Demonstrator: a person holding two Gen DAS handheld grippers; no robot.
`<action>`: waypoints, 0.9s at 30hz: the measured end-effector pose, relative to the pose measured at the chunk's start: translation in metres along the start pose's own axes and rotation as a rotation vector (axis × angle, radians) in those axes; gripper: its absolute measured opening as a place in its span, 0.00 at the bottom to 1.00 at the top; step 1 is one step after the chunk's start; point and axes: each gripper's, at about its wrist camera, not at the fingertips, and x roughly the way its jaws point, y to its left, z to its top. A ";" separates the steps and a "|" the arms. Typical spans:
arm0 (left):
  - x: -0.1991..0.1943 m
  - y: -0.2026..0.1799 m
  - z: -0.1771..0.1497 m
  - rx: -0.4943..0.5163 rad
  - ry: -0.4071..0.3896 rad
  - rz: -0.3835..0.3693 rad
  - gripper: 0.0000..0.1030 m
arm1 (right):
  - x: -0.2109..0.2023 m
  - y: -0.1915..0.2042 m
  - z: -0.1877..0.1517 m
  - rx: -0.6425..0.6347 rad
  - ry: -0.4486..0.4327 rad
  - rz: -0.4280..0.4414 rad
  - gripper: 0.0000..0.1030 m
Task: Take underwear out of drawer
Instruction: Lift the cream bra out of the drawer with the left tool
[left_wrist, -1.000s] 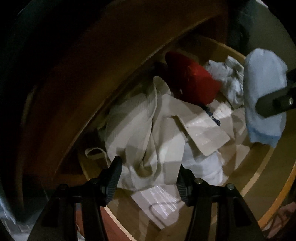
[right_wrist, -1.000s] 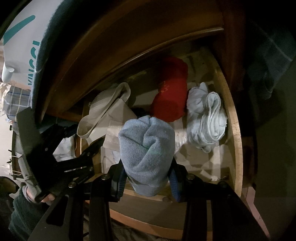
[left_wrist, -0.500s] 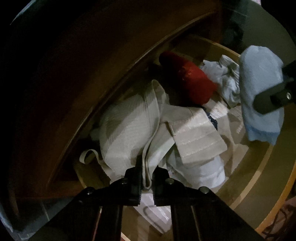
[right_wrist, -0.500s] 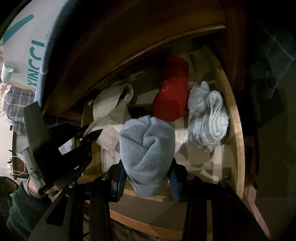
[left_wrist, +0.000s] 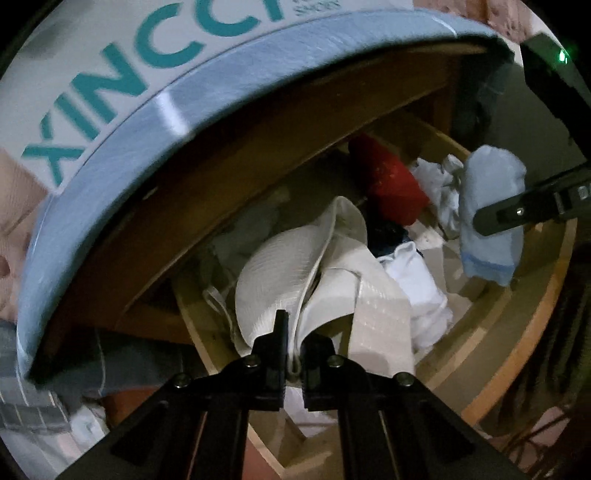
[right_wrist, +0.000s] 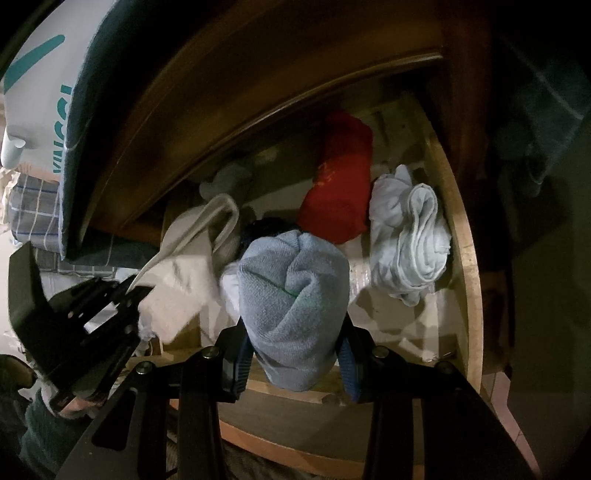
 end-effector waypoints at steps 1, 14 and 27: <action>-0.002 0.001 -0.002 -0.015 -0.005 0.001 0.05 | -0.001 0.000 0.000 0.000 -0.001 -0.003 0.36; -0.020 0.023 -0.010 -0.175 0.021 -0.103 0.05 | -0.004 -0.002 -0.001 0.005 -0.009 -0.009 0.37; 0.008 0.021 -0.010 -0.188 0.054 0.010 0.42 | -0.002 -0.001 -0.001 0.006 -0.006 -0.008 0.37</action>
